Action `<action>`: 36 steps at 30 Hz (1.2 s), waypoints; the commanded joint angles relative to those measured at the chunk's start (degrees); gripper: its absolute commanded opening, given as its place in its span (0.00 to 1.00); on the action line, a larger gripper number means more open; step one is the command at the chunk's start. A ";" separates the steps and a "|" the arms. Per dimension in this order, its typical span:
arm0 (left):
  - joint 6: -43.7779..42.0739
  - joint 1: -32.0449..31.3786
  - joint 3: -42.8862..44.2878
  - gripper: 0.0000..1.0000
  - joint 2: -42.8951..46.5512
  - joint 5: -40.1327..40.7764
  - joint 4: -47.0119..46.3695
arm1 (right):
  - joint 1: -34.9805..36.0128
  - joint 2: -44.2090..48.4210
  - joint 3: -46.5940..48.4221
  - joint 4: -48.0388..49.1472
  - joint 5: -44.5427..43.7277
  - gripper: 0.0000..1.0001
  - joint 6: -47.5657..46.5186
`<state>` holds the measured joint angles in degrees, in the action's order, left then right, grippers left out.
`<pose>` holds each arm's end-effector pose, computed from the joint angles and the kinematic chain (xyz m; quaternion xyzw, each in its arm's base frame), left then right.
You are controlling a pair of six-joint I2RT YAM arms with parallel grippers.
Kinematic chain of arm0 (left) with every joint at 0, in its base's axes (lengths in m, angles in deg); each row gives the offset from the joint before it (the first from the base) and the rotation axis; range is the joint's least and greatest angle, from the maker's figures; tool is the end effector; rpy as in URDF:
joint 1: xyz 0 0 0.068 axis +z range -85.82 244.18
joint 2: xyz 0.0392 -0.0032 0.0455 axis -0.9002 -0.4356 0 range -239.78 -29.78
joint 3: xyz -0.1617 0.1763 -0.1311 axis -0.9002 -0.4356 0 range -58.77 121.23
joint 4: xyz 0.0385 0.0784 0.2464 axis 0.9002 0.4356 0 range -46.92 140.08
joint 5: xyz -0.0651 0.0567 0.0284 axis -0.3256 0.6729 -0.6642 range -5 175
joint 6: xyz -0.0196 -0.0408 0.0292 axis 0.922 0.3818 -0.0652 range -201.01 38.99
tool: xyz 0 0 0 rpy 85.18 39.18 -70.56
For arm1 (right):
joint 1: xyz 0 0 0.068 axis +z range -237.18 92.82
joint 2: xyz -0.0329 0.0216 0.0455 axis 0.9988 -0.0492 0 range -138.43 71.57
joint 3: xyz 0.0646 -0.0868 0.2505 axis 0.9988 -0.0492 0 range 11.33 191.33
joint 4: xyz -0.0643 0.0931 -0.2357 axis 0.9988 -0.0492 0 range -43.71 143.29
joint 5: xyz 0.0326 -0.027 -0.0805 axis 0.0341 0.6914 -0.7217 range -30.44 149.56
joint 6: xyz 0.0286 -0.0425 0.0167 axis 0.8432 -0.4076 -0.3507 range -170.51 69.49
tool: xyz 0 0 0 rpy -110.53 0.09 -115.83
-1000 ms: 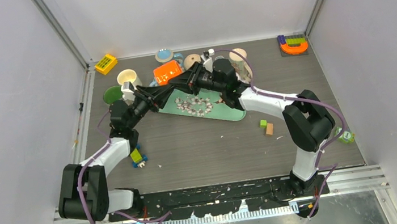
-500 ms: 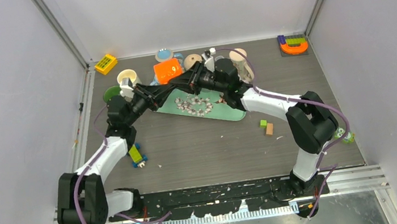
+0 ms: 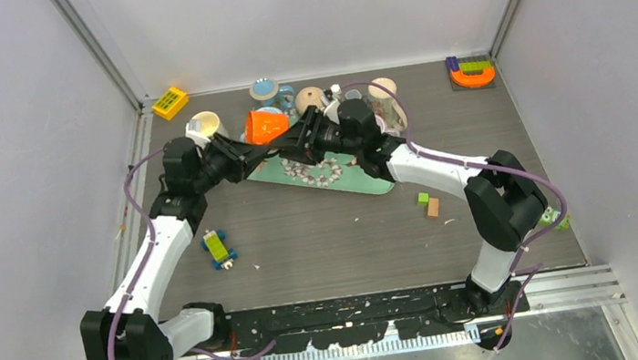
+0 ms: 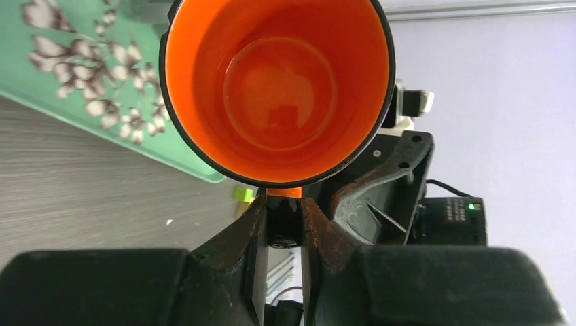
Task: Turn the mug right side up
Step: Turn over the cup on the tray, then place the cup at the center of the board.
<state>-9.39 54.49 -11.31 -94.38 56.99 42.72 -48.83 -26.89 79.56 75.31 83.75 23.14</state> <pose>0.2529 -0.0601 0.3067 -0.2770 0.7421 -0.5243 0.3124 0.3093 0.2634 0.2880 0.0934 0.7459 0.6193 0.2267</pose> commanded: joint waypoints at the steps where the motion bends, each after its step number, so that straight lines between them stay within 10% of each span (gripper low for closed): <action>1: -11.21 0.46 5.06 0.00 1.42 2.89 10.48 | 0.55 1.78 0.58 -0.72 -2.62 0.54 -4.19; 19: -31.04 -0.63 3.70 0.00 9.11 21.60 34.13 | 2.59 4.86 -0.22 -16.59 -10.69 0.67 -18.09; 36: -29.21 -3.92 -8.35 0.00 10.30 36.68 28.55 | 2.68 15.27 -3.52 -26.83 -20.23 0.76 -28.89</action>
<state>-39.21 51.80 -19.79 -84.91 90.21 79.30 -46.43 -14.71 77.42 49.43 66.83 -2.45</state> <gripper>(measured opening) 0.210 0.759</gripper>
